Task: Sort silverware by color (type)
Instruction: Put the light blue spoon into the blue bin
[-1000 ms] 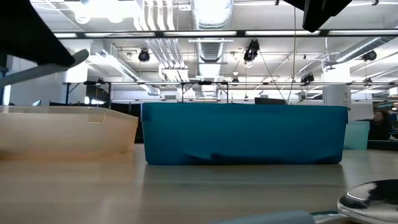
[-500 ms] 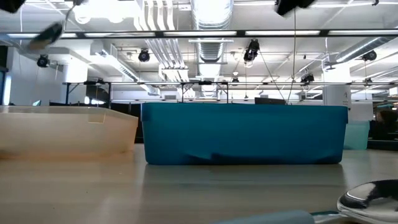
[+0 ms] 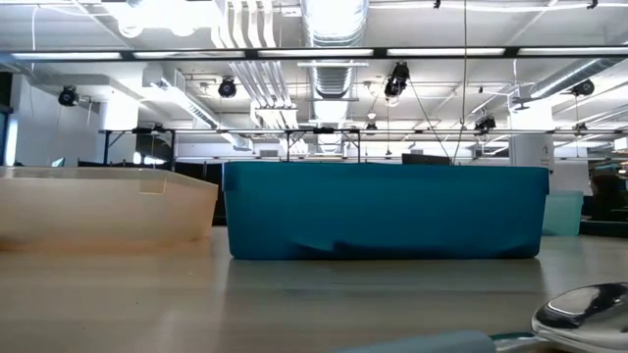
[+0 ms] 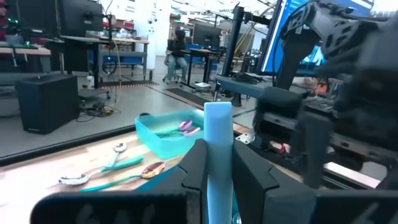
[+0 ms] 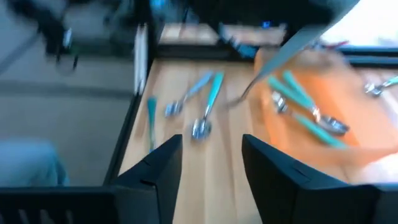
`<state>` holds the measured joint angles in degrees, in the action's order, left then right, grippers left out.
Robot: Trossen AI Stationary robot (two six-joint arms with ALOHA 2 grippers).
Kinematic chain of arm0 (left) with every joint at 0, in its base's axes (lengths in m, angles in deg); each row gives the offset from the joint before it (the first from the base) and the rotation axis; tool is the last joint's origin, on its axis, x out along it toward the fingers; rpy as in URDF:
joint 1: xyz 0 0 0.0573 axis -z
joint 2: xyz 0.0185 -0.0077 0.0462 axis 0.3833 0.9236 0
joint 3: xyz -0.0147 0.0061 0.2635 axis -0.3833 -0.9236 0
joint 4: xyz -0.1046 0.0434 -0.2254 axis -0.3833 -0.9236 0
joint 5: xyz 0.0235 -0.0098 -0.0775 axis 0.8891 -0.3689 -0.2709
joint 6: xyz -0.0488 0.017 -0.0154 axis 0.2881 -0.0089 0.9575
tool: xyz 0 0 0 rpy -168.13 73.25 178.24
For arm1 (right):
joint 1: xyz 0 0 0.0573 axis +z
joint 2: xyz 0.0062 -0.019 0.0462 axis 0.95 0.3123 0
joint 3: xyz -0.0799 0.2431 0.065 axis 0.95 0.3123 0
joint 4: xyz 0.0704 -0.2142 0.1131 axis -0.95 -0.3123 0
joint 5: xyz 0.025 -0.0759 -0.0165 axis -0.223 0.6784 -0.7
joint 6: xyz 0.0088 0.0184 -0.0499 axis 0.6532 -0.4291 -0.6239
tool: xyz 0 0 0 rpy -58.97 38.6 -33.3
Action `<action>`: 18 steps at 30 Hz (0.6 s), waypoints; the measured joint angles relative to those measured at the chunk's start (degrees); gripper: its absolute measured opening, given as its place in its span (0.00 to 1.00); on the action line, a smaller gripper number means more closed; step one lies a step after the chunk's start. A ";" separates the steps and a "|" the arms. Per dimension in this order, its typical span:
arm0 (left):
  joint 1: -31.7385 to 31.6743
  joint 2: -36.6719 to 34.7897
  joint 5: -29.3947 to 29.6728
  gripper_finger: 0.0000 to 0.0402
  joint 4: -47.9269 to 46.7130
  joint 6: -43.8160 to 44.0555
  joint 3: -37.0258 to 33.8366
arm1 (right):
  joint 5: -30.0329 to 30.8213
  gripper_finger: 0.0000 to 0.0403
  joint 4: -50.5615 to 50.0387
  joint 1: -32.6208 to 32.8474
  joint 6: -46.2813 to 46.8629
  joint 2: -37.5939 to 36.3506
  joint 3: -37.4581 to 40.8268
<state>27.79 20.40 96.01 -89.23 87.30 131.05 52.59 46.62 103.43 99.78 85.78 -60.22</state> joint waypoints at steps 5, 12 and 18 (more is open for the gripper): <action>-1.28 0.00 -0.03 0.07 0.28 -1.54 1.07 | 2.37 0.43 6.69 -3.52 2.99 0.21 0.00; -3.58 0.02 -0.06 0.07 1.47 -1.50 1.07 | 2.21 0.43 7.35 -7.32 4.71 0.39 0.00; -4.95 0.02 -0.07 0.07 2.89 -1.48 1.05 | 2.08 0.40 7.55 -9.09 5.11 0.39 0.00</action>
<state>22.85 20.42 95.94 -86.34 85.82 132.10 54.67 54.17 94.34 104.90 86.16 -60.22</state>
